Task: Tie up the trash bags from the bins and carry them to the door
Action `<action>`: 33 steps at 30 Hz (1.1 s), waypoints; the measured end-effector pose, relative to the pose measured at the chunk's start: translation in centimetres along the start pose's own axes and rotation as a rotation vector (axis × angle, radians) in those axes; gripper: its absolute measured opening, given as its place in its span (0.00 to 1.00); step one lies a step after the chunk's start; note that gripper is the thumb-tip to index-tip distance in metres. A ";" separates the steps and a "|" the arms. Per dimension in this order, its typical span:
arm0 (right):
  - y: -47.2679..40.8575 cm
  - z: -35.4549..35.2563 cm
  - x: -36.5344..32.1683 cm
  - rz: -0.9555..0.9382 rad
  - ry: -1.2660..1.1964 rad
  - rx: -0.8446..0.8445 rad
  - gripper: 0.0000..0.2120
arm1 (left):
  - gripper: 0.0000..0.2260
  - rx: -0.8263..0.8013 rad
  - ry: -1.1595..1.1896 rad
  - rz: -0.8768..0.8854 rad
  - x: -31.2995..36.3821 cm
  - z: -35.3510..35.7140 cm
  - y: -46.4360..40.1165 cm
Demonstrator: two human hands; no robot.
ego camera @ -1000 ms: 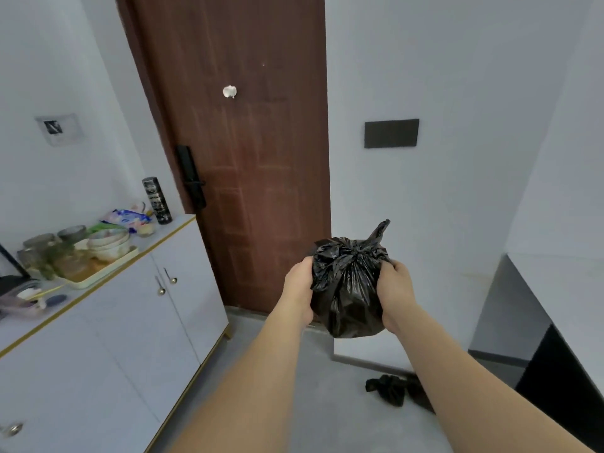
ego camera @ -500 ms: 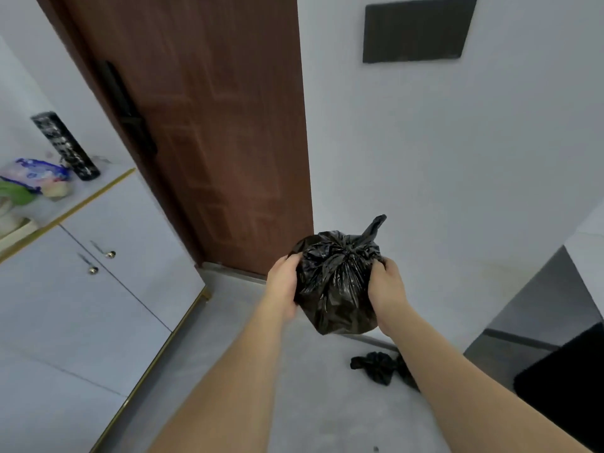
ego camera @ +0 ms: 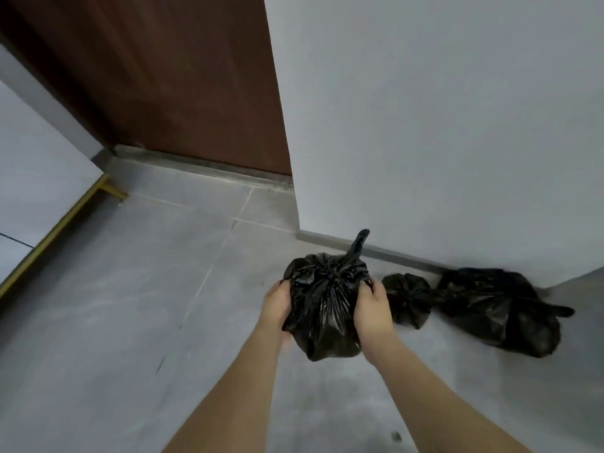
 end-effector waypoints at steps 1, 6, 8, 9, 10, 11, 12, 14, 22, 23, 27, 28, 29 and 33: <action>-3.0 0.4 2.3 0.011 -0.006 0.003 0.19 | 0.16 0.000 0.002 -0.003 -2.7 -0.3 -2.7; -14.1 1.3 5.4 -0.046 -0.063 0.032 0.18 | 0.15 -0.108 -0.013 0.066 -8.2 2.5 -13.1; -16.7 1.2 4.6 -0.096 -0.073 0.058 0.18 | 0.16 -0.167 -0.022 0.099 -8.2 4.5 -15.7; -17.8 1.1 4.3 -0.112 -0.079 0.071 0.18 | 0.15 -0.193 -0.019 0.109 -8.0 5.3 -16.6; -18.6 1.0 4.1 -0.120 -0.083 0.078 0.19 | 0.14 -0.214 -0.011 0.117 -7.9 6.0 -17.3; -19.4 0.9 3.9 -0.125 -0.086 0.086 0.19 | 0.14 -0.237 -0.003 0.125 -7.6 6.6 -17.9; -20.1 0.8 3.9 -0.125 -0.085 0.091 0.20 | 0.13 -0.246 -0.002 0.135 -7.4 7.0 -18.4; -21.4 0.6 3.9 -0.122 -0.076 0.106 0.22 | 0.13 -0.246 -0.016 0.149 -7.6 7.3 -19.7; -23.3 0.1 5.4 -0.124 -0.071 0.145 0.26 | 0.16 -0.239 -0.029 0.121 -10.1 7.6 -22.5; -23.1 0.0 5.2 -0.128 -0.073 0.147 0.25 | 0.15 -0.235 -0.035 0.123 -10.0 7.6 -22.4; -22.2 -0.2 4.2 -0.143 -0.072 0.136 0.24 | 0.14 -0.230 -0.043 0.169 -8.8 7.7 -21.3; -21.7 -0.3 3.9 -0.154 -0.071 0.129 0.24 | 0.14 -0.205 -0.052 0.183 -8.4 7.4 -21.0; -21.2 -0.4 3.6 -0.161 -0.065 0.118 0.24 | 0.14 -0.175 -0.065 0.203 -8.0 7.1 -20.8; -17.7 -1.8 2.1 -0.187 -0.032 0.110 0.24 | 0.17 -0.070 -0.282 0.333 -5.3 6.3 -17.7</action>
Point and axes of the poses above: each hand's wrist, its own y-axis away from the middle knuckle, its own z-axis out of the palm, x = y × z, the point moved 8 cm from there along -y, towards the middle knuckle, and after that the axes turned 9 degrees about z, right-handed, at the moved point
